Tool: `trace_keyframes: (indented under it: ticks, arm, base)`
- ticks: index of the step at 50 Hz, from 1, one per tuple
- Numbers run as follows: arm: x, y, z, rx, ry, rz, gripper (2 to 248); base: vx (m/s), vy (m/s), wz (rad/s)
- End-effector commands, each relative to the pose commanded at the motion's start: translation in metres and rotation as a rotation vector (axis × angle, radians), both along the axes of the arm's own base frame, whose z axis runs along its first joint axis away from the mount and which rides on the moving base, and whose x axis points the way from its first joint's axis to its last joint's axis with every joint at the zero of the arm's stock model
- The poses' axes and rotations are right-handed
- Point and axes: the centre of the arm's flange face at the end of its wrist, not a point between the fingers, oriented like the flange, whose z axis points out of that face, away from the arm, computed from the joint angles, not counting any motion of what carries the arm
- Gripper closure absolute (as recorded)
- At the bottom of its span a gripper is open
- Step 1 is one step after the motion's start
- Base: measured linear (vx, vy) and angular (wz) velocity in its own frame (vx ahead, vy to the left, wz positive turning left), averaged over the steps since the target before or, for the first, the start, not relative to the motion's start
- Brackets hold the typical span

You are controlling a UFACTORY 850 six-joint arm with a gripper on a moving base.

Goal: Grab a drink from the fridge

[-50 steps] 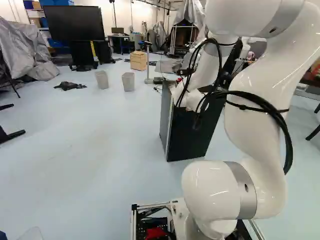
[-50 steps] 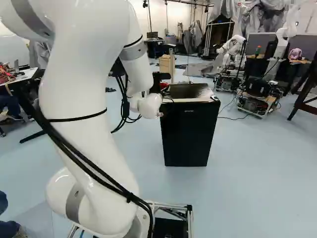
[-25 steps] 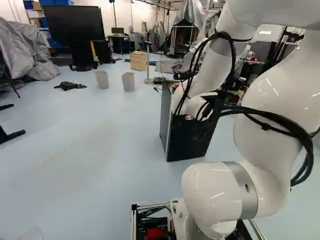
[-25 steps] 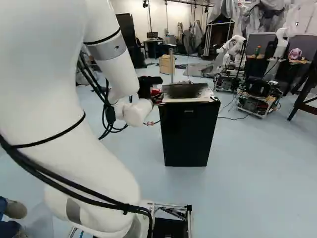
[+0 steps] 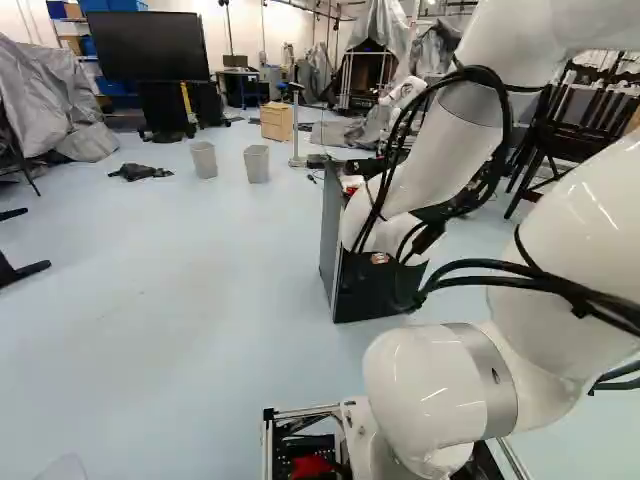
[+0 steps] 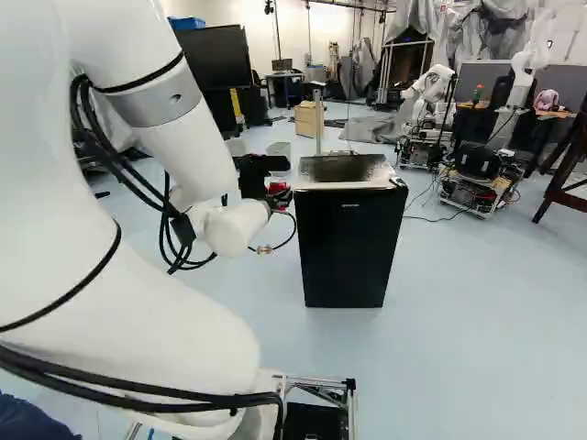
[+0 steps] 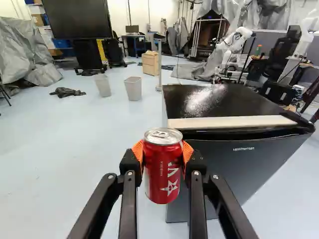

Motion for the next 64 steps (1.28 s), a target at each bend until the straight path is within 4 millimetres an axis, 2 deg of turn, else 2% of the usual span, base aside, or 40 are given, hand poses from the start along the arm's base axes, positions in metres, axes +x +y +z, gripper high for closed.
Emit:
trace_keyframes:
  ticks: [13,29,64]
  arm:
    - [-0.023,0.005,-0.007,0.004,0.029,0.007,154]
    - [-0.041,0.008,-0.013,0.007,0.051,0.013,154]
    - [-0.047,0.009,-0.015,0.008,0.06,0.015,154]
  base:
    - [0.0,0.0,0.0]
    - [0.0,0.0,0.0]
    - [0.0,0.0,0.0]
